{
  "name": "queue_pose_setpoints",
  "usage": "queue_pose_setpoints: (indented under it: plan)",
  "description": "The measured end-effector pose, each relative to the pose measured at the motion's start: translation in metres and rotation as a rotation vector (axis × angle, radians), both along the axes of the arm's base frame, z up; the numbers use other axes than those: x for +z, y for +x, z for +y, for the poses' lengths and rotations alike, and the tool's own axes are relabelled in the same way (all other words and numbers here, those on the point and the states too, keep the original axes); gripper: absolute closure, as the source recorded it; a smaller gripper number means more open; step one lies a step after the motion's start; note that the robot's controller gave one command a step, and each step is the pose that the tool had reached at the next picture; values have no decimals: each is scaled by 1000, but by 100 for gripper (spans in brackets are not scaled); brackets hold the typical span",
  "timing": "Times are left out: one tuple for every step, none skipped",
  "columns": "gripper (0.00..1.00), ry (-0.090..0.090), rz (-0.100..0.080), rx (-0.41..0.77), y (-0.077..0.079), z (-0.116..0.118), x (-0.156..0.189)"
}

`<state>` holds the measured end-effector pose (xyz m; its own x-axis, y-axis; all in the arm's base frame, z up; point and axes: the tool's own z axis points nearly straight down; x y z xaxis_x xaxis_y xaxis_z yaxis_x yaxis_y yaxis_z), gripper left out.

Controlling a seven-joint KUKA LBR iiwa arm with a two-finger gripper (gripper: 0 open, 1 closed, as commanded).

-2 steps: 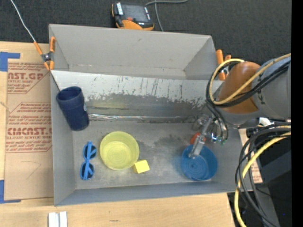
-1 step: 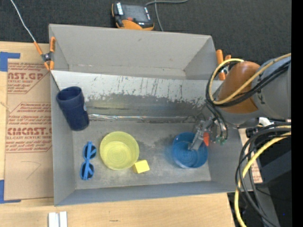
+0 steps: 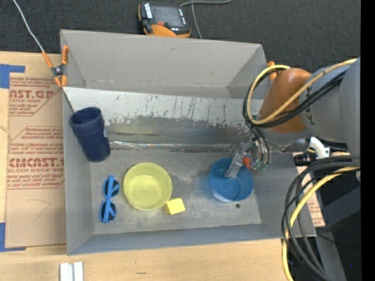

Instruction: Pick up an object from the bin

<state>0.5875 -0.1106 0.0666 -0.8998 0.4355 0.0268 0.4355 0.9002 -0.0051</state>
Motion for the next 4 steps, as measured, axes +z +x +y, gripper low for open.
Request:
queue_pose_setpoints:
  plan:
    - [100,-5,5,-193,-48,-27,50]
    - [100,-4,11,-175,-54,0,32]
    - [100,-4,19,-213,-86,47,-1]
    - [100,-5,26,-267,-78,45,0]
